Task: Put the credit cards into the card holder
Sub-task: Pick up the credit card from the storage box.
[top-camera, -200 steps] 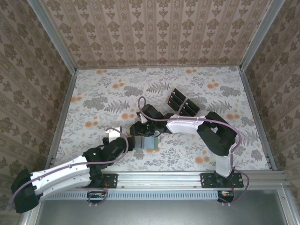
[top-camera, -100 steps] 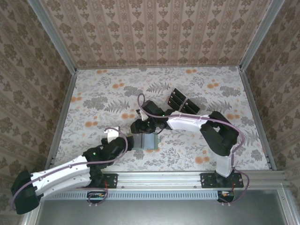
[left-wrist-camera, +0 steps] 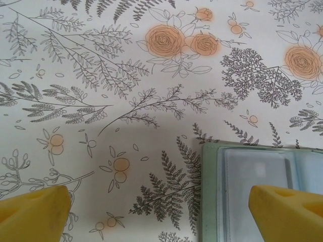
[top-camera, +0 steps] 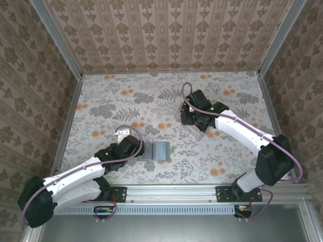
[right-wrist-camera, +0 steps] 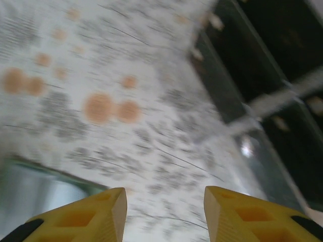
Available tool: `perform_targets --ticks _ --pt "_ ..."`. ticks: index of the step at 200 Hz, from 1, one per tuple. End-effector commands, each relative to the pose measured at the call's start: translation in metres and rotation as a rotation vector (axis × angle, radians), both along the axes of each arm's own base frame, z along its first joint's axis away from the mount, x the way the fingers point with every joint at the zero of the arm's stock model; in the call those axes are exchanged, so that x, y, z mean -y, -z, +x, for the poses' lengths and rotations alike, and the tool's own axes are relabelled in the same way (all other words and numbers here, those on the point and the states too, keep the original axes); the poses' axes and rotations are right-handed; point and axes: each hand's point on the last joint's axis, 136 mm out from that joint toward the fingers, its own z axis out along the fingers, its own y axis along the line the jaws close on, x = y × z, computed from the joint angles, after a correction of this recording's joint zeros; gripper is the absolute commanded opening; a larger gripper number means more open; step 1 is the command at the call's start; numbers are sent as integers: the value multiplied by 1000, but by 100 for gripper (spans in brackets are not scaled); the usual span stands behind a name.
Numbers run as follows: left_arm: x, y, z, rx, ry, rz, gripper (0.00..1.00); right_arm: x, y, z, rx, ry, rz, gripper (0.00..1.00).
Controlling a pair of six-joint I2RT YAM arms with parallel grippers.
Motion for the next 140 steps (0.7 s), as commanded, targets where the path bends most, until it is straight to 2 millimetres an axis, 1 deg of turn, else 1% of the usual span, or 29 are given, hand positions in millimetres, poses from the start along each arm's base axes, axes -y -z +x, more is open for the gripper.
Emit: perform_targets --ticks 1,24,78,140 --pt "11 -5 3 -20 56 -2 100 51 18 -14 -42 11 -272 44" --pt "16 -4 6 -30 67 -7 100 61 25 -11 -57 11 -351 42" --pt "23 3 9 -58 71 -5 100 67 39 2 -70 -2 -456 41" --pt "24 3 9 -63 77 -5 100 62 55 12 -94 -29 -488 39"
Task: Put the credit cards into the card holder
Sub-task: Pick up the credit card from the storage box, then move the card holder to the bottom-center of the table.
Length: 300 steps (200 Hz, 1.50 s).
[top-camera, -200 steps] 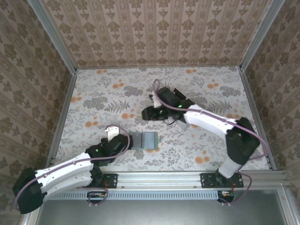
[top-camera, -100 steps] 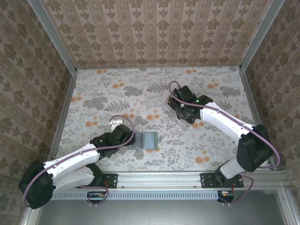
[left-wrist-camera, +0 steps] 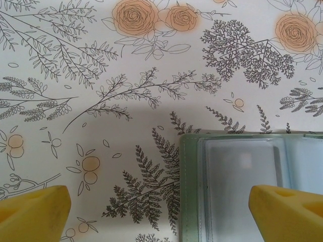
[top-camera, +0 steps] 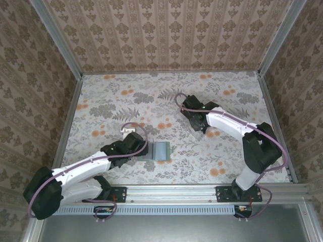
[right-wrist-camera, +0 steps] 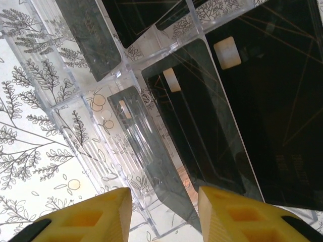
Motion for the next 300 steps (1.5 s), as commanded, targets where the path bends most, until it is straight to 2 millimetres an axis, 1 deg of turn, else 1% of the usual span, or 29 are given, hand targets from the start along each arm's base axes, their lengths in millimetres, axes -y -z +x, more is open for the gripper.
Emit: perform_targets --ticks 1,17,46,90,145,158,193,221,245,265,284,300 --pt "7 -11 6 20 17 -17 100 2 -3 9 10 -13 -46 39" --pt "7 -10 5 18 19 -15 100 1 0 10 -1 -19 -47 38" --pt "6 -10 5 18 21 -13 100 -2 1 11 -8 -29 -39 33" --pt "8 -10 5 21 25 -21 100 -4 2 10 -17 -41 -27 23" --pt "8 -9 5 20 25 -25 100 -7 3 9 -31 -83 -31 16" --pt "8 -8 4 19 26 -27 100 -5 1 10 -36 -93 -50 11" --pt "9 -8 4 17 30 -36 100 -6 0 9 -47 -123 -58 9" --pt "10 -8 4 19 31 -37 100 -8 -3 9 -49 -136 -52 0" --pt "8 -8 5 21 23 -33 100 -13 -17 12 -23 -139 -24 0" --pt "5 -6 4 17 7 -22 100 -22 -42 11 36 -143 20 0" --pt "2 -4 3 14 -4 -18 100 -37 -70 5 95 -154 101 0" --pt "-1 -3 3 14 -17 -12 100 -57 -90 -4 133 -165 213 0"
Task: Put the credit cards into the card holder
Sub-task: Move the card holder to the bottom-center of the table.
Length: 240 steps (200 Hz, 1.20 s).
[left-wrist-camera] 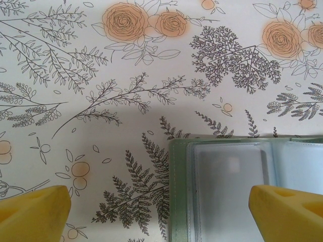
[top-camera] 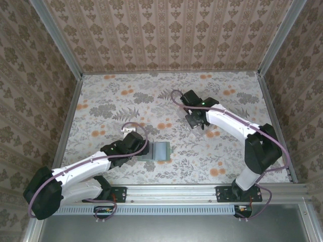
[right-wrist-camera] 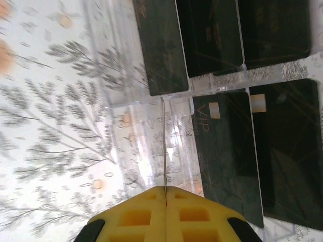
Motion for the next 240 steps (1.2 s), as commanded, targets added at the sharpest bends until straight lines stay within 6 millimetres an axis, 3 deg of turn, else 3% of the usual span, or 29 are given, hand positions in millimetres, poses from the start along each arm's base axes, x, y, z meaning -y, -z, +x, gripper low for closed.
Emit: perform_targets --ticks 1,23,47,71,100,148,185,240 --pt "-7 0 1 4 -30 18 100 -31 -51 -13 77 -25 188 0" --pt "-11 2 0 0 -48 28 100 -73 -65 -31 75 -38 437 0" --pt "-16 1 -1 -6 -68 45 100 -122 -64 -49 37 -14 748 0" --pt "-20 1 -3 -10 -79 55 100 -157 -44 -66 -3 56 925 0" --pt "-24 1 -5 -9 -93 54 100 -185 -17 -86 -10 102 988 0" --pt "-28 2 -8 -17 -103 54 100 -188 21 -99 14 181 950 0" --pt "-29 2 -9 -17 -103 48 100 -178 41 -102 20 234 906 0" --pt "-31 4 -12 -20 -103 51 100 -186 64 -108 -30 236 890 0"
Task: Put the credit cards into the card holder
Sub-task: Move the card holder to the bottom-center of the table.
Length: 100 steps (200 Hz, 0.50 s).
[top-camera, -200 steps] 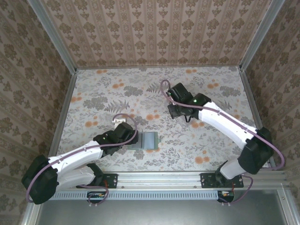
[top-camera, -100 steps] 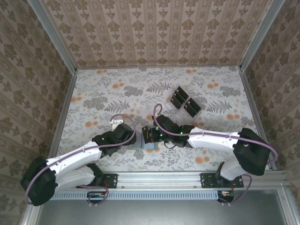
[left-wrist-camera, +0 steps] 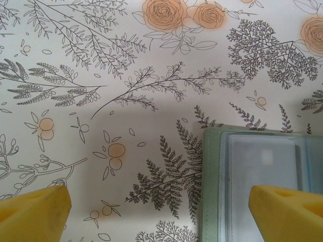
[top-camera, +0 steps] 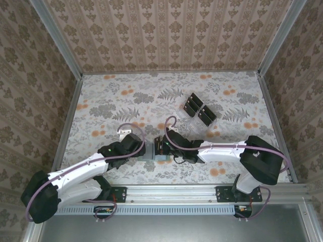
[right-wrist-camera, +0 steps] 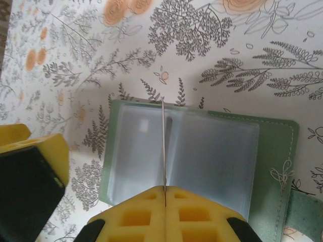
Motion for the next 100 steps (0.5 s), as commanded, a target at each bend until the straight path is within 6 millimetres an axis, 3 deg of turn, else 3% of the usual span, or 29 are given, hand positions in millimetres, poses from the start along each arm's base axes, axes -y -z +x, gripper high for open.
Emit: perform_targets --ticks 1,45,100 --pt "-9 3 -3 -3 -27 12 100 -2 8 -2 -8 17 3 0" --pt "-7 3 -2 -1 -24 4 100 14 27 -7 -30 32 -74 0" --pt "4 2 -2 1 31 -21 100 39 35 -1 -24 30 -169 0"
